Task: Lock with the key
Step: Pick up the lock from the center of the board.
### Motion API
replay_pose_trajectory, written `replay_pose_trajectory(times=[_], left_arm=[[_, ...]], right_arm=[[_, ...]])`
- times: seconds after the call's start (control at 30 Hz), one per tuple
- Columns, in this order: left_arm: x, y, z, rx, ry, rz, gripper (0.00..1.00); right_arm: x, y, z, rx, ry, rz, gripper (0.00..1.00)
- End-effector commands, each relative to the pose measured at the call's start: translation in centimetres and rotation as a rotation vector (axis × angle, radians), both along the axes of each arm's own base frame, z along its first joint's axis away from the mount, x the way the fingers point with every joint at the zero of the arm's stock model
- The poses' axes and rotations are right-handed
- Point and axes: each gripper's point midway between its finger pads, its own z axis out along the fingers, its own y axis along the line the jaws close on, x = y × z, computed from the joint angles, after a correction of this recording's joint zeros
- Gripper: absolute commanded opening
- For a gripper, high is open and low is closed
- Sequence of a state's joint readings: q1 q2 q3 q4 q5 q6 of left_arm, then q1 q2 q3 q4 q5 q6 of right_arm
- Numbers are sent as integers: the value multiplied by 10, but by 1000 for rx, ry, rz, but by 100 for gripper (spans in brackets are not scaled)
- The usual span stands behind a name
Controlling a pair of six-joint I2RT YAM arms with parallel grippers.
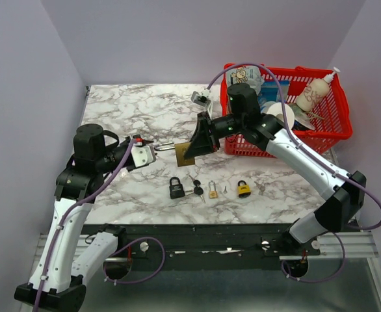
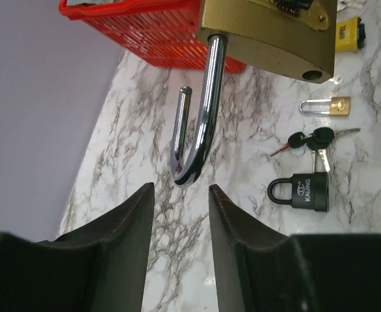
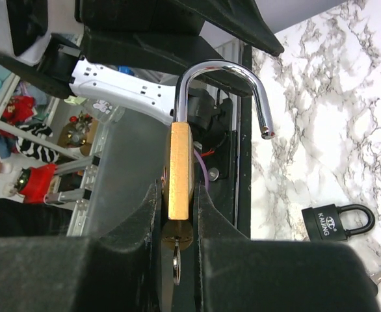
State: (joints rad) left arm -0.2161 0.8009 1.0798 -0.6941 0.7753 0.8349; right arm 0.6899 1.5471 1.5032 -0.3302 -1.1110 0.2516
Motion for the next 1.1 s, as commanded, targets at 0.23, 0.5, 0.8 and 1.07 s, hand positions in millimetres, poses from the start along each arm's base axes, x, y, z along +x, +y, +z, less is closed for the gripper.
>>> replay_pose_trajectory(times=[0.23,0.5,0.8,1.07], left_arm=[[-17,-23,30,-118,45,-113,52],[-6,-28,13,-2,-2,-69,48],[-1,-28,1,63,37,-59,14],[-41,-43,-10,60,289,-230,0]], right_arm=[[-15,-7,39,120,-159,56,1],[-12,-4,34,100,-145,37,1],[-12,-3,31,85,-146,18,1],[2,-7,26,75,-315,-41,1]])
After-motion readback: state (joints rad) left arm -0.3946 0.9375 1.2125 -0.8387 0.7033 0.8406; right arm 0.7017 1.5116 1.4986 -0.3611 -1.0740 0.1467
